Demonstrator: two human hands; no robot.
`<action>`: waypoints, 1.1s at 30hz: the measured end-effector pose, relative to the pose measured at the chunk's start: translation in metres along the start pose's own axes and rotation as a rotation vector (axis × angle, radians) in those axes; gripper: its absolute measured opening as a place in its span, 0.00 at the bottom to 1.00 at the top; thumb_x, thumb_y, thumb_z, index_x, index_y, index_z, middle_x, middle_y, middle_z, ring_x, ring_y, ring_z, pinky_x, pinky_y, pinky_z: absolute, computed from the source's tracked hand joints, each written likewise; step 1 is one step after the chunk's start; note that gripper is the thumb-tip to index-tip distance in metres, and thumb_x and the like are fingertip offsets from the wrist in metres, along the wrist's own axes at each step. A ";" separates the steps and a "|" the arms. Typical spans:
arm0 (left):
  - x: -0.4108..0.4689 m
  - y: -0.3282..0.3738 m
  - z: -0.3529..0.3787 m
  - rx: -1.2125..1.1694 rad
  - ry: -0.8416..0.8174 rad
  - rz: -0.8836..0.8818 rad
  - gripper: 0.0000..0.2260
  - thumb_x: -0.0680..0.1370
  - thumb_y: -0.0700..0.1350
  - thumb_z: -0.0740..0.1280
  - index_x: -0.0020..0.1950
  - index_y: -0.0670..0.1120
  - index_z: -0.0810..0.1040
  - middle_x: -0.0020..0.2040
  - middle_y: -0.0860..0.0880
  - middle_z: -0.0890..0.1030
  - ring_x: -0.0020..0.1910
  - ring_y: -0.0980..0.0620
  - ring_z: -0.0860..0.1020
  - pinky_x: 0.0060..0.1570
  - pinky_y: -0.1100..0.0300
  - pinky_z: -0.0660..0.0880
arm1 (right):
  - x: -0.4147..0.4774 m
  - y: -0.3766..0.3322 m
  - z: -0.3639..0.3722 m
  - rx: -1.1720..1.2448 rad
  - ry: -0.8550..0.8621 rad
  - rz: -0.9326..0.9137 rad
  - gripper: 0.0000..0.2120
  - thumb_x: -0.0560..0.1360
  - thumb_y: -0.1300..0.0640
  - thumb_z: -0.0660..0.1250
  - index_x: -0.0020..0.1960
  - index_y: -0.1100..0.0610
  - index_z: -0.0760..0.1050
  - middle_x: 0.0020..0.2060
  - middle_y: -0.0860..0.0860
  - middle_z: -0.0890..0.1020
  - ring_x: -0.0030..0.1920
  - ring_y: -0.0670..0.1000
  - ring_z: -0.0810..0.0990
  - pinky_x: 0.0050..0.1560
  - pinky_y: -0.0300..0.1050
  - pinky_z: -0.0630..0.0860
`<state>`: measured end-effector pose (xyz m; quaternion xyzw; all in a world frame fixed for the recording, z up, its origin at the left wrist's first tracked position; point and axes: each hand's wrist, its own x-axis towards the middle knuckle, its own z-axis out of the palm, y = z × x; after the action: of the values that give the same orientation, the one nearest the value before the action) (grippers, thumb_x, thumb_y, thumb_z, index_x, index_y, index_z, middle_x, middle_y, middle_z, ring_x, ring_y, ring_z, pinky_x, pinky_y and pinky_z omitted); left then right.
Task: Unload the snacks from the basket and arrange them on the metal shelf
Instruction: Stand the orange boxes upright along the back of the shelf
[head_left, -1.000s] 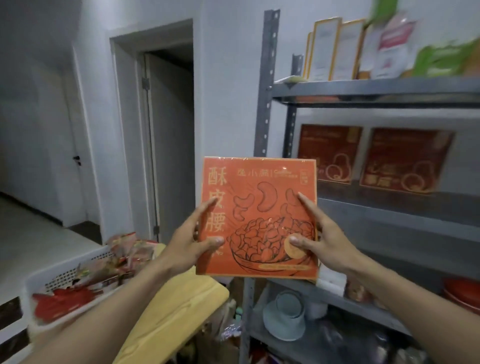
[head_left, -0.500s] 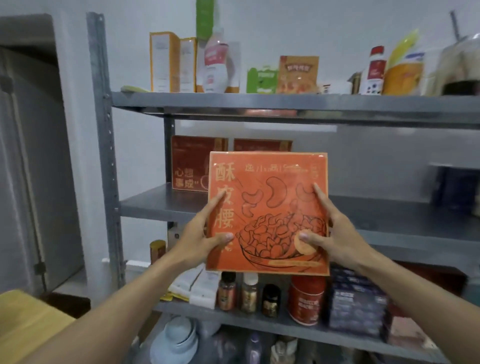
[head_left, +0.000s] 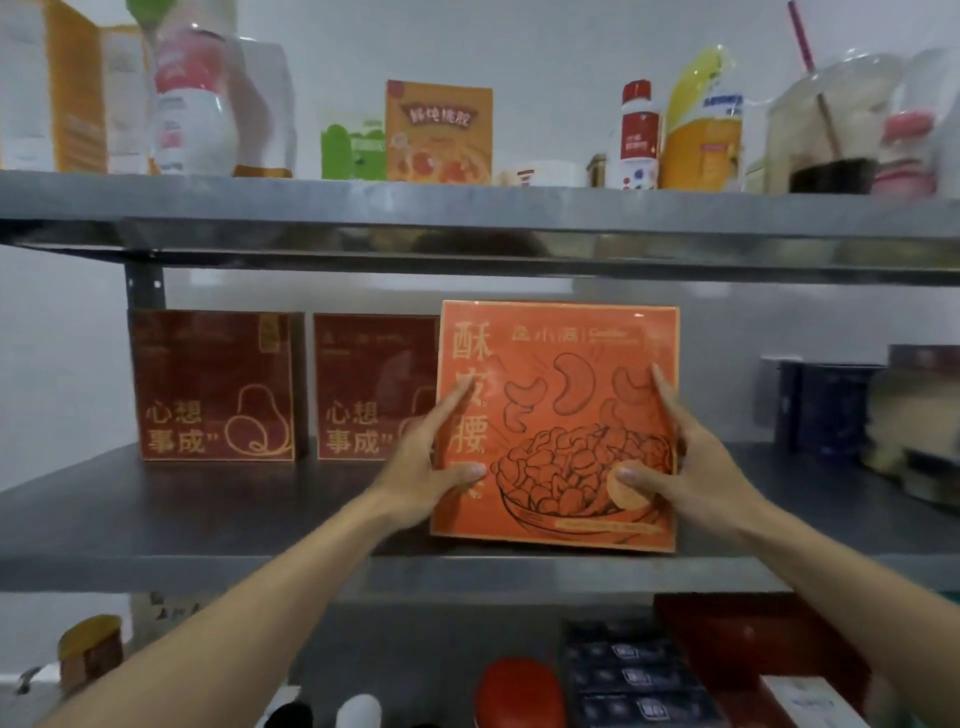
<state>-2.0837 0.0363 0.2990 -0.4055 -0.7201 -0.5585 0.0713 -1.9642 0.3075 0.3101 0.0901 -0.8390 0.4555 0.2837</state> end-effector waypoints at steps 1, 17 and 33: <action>0.014 -0.007 0.004 0.001 -0.006 0.009 0.42 0.74 0.37 0.71 0.71 0.75 0.55 0.69 0.59 0.66 0.62 0.57 0.75 0.58 0.53 0.78 | 0.009 0.007 -0.004 -0.002 -0.001 0.009 0.52 0.72 0.63 0.73 0.75 0.29 0.42 0.65 0.34 0.69 0.63 0.41 0.75 0.67 0.56 0.72; 0.160 -0.096 0.050 0.147 0.050 0.106 0.47 0.73 0.33 0.72 0.73 0.73 0.51 0.76 0.62 0.58 0.75 0.58 0.61 0.72 0.62 0.62 | 0.147 0.130 -0.029 -0.115 0.049 -0.060 0.55 0.70 0.61 0.76 0.74 0.27 0.42 0.72 0.47 0.67 0.69 0.48 0.72 0.69 0.55 0.71; 0.209 -0.151 0.050 0.480 0.070 0.118 0.49 0.75 0.37 0.71 0.72 0.75 0.40 0.79 0.57 0.52 0.75 0.55 0.55 0.73 0.56 0.52 | 0.203 0.185 -0.012 -0.175 0.071 -0.046 0.57 0.70 0.62 0.76 0.76 0.31 0.38 0.66 0.46 0.68 0.58 0.41 0.72 0.52 0.24 0.67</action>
<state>-2.3044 0.1772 0.2841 -0.3985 -0.8043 -0.3801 0.2229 -2.2027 0.4444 0.2964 0.0682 -0.8627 0.3767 0.3304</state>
